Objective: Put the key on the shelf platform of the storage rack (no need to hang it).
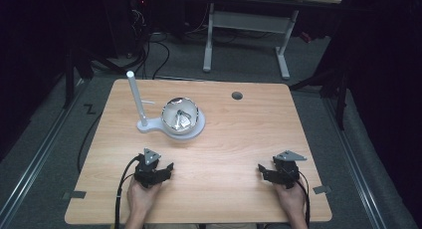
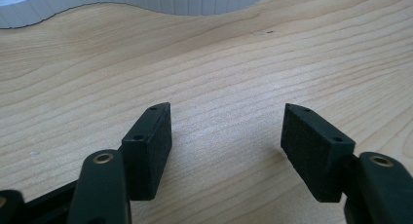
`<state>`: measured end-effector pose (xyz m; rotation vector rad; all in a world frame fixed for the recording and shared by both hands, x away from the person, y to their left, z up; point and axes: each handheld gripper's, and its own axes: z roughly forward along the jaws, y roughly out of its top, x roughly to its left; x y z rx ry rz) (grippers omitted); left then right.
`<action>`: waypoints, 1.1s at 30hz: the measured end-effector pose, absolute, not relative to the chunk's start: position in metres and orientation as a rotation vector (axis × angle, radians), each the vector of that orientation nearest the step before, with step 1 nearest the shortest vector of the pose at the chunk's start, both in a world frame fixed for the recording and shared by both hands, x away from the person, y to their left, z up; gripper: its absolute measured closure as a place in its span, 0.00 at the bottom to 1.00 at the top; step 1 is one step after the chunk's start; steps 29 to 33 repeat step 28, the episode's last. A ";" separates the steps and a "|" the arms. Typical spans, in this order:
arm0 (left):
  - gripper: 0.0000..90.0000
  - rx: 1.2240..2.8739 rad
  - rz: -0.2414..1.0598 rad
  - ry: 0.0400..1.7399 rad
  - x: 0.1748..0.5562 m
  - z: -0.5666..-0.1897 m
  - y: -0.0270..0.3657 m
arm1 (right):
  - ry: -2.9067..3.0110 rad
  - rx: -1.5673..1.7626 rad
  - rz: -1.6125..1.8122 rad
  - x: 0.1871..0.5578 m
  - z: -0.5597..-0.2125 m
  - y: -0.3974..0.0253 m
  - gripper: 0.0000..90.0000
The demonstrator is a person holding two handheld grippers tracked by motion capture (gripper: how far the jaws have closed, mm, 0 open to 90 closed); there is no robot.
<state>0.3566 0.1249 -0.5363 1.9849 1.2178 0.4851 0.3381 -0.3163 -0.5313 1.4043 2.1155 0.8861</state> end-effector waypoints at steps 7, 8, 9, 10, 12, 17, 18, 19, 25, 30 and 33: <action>0.39 2.024 0.531 1.204 0.355 -0.537 0.120 | 2.115 1.404 0.886 0.338 -0.531 -0.316 0.33; 0.39 2.023 0.531 1.203 0.355 -0.537 0.119 | 2.115 1.401 0.885 0.338 -0.531 -0.316 0.33; 0.38 2.023 0.529 1.203 0.355 -0.537 0.119 | 2.115 1.401 0.885 0.338 -0.531 -0.316 0.33; 0.38 2.023 0.528 1.204 0.355 -0.537 0.120 | 2.115 1.404 0.886 0.338 -0.531 -0.316 0.33; 0.38 2.023 0.528 1.204 0.355 -0.537 0.120 | 2.115 1.403 0.885 0.338 -0.531 -0.316 0.33; 0.37 2.023 0.525 1.204 0.355 -0.537 0.120 | 2.116 1.400 0.884 0.338 -0.531 -0.316 0.33; 0.37 2.023 0.524 1.205 0.355 -0.537 0.120 | 2.116 1.400 0.885 0.338 -0.531 -0.316 0.33; 0.37 2.023 0.524 1.205 0.355 -0.537 0.120 | 2.116 1.400 0.885 0.338 -0.531 -0.316 0.33; 0.37 2.020 0.522 1.206 0.355 -0.537 0.120 | 2.115 1.402 0.885 0.338 -0.531 -0.316 0.33; 0.37 2.018 0.522 1.208 0.355 -0.537 0.120 | 2.116 1.401 0.885 0.338 -0.531 -0.316 0.33; 0.37 2.018 0.522 1.208 0.355 -0.537 0.120 | 2.116 1.401 0.885 0.338 -0.531 -0.316 0.33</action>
